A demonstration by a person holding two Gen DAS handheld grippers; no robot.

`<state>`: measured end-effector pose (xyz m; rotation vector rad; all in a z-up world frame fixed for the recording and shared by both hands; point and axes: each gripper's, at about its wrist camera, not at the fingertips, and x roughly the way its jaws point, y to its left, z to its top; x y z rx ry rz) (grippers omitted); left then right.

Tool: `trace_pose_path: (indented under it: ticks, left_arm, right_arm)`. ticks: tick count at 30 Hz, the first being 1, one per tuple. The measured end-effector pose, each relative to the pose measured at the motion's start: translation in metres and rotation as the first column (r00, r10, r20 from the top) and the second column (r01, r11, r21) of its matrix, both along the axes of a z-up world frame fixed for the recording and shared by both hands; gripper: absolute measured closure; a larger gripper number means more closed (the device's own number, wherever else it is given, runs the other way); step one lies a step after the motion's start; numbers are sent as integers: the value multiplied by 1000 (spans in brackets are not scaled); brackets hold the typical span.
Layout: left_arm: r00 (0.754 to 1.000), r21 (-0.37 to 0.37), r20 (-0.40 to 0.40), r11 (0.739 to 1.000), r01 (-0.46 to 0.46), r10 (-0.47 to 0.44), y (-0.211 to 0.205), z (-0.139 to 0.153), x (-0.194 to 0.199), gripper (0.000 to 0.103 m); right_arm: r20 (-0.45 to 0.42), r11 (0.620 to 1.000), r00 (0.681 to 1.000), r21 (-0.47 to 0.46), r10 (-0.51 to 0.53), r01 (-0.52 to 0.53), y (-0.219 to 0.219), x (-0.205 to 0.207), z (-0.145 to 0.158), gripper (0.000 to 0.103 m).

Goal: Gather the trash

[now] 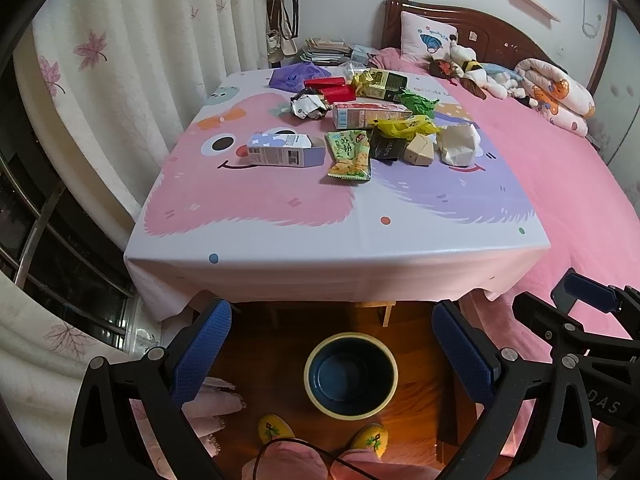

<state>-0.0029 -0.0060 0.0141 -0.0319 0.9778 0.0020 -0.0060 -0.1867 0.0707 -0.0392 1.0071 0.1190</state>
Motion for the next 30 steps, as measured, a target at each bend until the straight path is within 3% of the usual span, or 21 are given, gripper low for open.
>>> trace_pose_path:
  ticks: [10, 30]
  left_arm:
    - [1000, -25, -13, 1000, -5, 5, 17, 4, -10, 1]
    - [1000, -4, -12, 1000, -18, 18, 20, -4, -17, 1]
  right_arm:
    - [15, 1000, 1000, 9, 7, -7, 5, -10, 5, 27]
    - [11, 999, 1000, 18, 27, -27, 11, -14, 2, 27]
